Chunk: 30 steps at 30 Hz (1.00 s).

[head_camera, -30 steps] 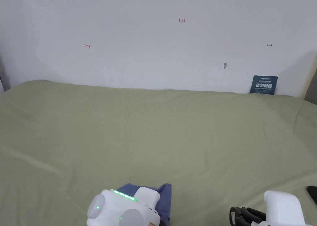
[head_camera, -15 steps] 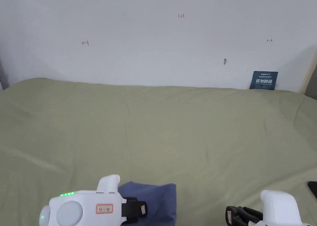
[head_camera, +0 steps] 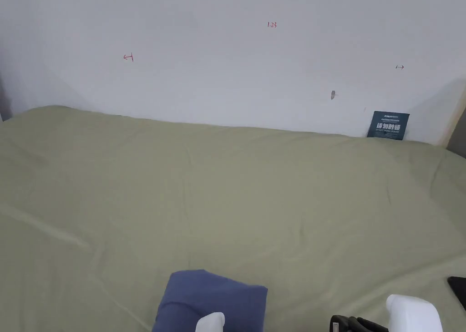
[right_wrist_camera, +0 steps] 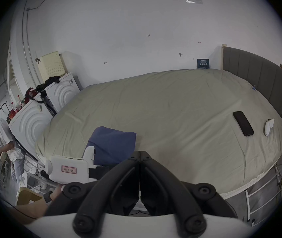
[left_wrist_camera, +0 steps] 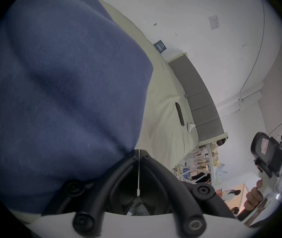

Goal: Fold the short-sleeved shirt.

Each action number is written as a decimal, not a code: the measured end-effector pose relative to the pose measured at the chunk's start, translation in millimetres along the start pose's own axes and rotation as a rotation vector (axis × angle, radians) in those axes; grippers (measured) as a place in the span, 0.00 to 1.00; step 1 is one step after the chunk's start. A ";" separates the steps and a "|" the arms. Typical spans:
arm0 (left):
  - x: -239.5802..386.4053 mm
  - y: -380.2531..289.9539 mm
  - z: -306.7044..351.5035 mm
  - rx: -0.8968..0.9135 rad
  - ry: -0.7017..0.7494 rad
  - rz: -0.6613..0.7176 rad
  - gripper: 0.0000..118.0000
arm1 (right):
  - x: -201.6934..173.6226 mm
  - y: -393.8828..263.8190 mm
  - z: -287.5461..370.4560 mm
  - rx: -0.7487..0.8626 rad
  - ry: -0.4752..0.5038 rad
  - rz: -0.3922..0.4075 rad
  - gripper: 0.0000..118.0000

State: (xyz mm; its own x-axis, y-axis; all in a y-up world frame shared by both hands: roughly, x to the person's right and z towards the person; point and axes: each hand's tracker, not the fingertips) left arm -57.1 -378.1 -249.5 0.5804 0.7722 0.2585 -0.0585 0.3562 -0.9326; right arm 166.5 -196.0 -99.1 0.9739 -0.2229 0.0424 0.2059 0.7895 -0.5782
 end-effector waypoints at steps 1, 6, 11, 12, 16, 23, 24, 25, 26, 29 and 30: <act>5.6 2.8 10.5 0.020 -0.016 -0.001 0.00 | -0.4 0.4 0.5 0.002 0.001 0.005 0.02; 35.1 40.4 105.6 0.256 -0.087 -0.132 0.00 | -3.2 12.3 -8.9 0.003 0.053 0.026 0.01; 19.4 78.8 198.6 0.408 0.149 -0.215 0.00 | -10.3 26.0 -68.5 -0.022 0.332 0.009 0.01; 10.9 82.7 210.0 0.413 0.186 -0.192 0.00 | -10.0 27.0 -88.7 -0.034 0.436 -0.020 0.01; -18.5 80.8 236.1 0.448 0.159 -0.072 0.00 | -13.5 17.9 -179.3 -0.171 0.822 -0.189 0.01; -58.5 69.5 217.7 0.316 0.175 0.060 0.00 | 29.0 -46.1 -281.3 -0.451 0.799 -0.529 0.01; -62.5 71.1 212.7 0.294 0.155 0.074 0.00 | 39.4 -55.6 -283.4 -0.456 0.800 -0.595 0.01; -64.7 72.7 208.4 0.270 0.144 0.085 0.00 | 47.9 -60.9 -284.4 -0.436 0.784 -0.627 0.01; -66.2 73.8 203.8 0.249 0.133 0.083 0.00 | 56.5 -64.9 -284.2 -0.418 0.773 -0.661 0.01; -68.9 72.9 194.3 0.193 0.084 0.091 0.00 | 68.6 -69.9 -280.1 -0.412 0.810 -0.679 0.01; -71.0 73.5 189.3 0.171 0.058 0.109 0.00 | 70.7 -70.4 -281.7 -0.418 0.816 -0.682 0.01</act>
State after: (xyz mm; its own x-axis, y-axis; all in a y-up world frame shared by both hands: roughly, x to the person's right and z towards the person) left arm -256.4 -307.2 -288.7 0.6086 0.7812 0.1391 -0.2575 0.3603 -0.8966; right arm 194.0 -428.4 -285.0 0.2874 -0.9578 -0.0023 0.4716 0.1436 -0.8700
